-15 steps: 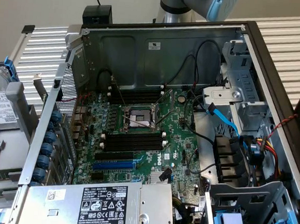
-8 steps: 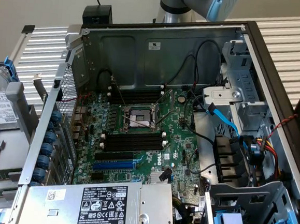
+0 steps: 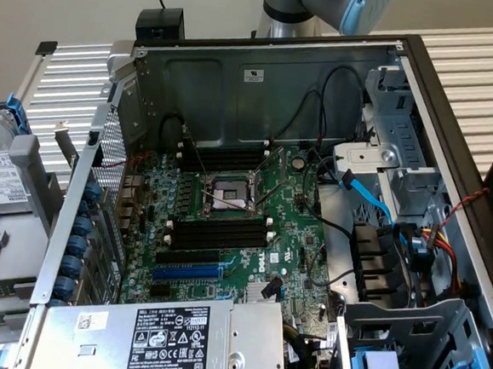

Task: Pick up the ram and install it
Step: 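Pick up the ram and move it above insertion slot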

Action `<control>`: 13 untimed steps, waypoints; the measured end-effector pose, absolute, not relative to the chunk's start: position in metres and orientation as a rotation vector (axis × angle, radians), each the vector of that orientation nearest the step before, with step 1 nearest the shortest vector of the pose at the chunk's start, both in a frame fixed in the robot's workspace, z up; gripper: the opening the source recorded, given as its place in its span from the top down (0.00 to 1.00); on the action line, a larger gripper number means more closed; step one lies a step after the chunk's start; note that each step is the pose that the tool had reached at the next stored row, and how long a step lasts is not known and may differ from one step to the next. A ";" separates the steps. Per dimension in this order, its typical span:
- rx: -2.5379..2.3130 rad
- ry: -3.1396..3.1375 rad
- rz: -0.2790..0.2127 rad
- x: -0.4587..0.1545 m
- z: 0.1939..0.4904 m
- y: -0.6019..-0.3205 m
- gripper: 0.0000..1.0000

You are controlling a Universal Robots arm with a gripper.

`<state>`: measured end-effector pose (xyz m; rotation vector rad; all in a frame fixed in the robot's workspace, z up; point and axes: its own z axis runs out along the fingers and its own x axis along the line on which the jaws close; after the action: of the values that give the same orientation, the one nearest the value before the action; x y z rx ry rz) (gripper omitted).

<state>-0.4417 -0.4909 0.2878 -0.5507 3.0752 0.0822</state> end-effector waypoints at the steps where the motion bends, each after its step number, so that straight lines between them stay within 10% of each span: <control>1: -0.579 3.070 0.082 -0.442 0.288 -0.491 0.89; 13: -0.910 2.995 0.085 -0.442 0.286 -0.491 0.89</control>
<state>-0.4417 -0.4909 0.2860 -0.9103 2.9945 0.0846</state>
